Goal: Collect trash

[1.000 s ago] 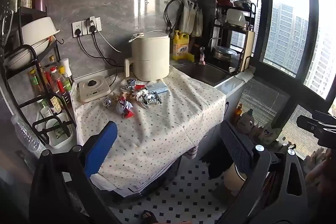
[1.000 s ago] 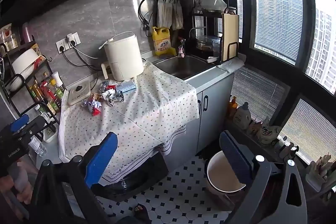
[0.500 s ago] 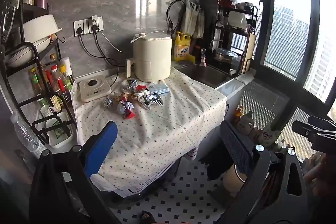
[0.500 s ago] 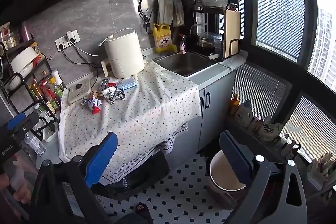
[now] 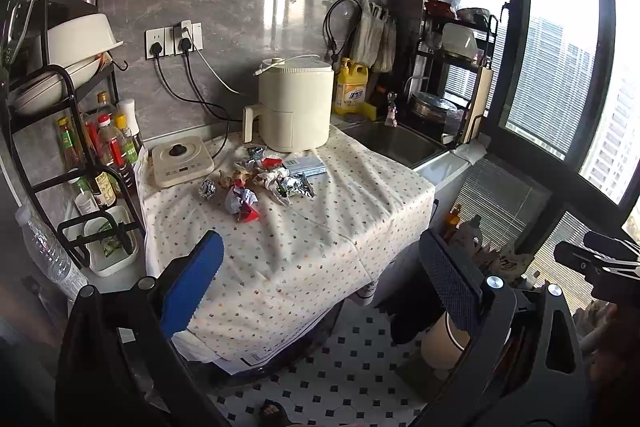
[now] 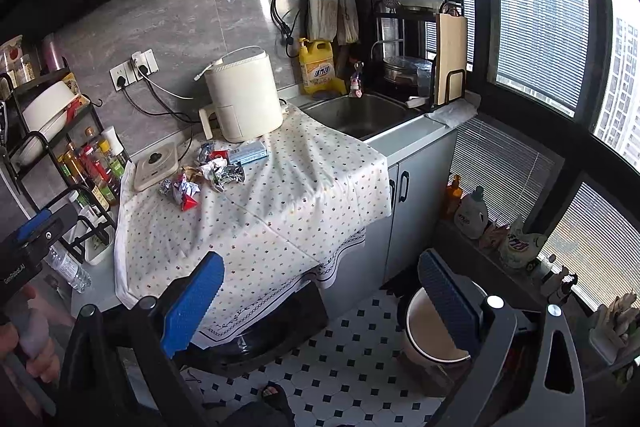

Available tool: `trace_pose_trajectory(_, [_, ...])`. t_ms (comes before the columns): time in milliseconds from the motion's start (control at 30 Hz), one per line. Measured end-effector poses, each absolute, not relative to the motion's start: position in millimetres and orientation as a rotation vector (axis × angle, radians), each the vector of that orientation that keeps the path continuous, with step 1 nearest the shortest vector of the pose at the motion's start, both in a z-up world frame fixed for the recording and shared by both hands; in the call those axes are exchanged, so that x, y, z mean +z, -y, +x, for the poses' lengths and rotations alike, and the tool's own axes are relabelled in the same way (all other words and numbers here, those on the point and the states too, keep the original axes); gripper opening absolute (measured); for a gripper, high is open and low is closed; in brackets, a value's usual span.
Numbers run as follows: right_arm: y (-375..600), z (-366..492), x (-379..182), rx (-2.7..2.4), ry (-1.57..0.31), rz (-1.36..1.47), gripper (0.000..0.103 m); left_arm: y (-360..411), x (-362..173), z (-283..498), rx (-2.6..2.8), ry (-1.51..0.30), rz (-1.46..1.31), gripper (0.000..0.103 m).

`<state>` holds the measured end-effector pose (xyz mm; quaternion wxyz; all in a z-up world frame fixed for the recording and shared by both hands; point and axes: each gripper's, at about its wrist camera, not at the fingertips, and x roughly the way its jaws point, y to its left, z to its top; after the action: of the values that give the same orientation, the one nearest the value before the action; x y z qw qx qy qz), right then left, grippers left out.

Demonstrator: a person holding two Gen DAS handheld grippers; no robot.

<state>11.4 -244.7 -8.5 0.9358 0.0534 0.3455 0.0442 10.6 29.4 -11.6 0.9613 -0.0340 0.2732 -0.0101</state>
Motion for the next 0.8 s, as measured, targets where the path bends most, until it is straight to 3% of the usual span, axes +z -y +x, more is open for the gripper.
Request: trace_pose_trajectory(800, [249, 8, -9, 0.083, -0.708, 0.088, 0.095, -7, -14, 14, -0.021, -0.563, -0.079, 0.097])
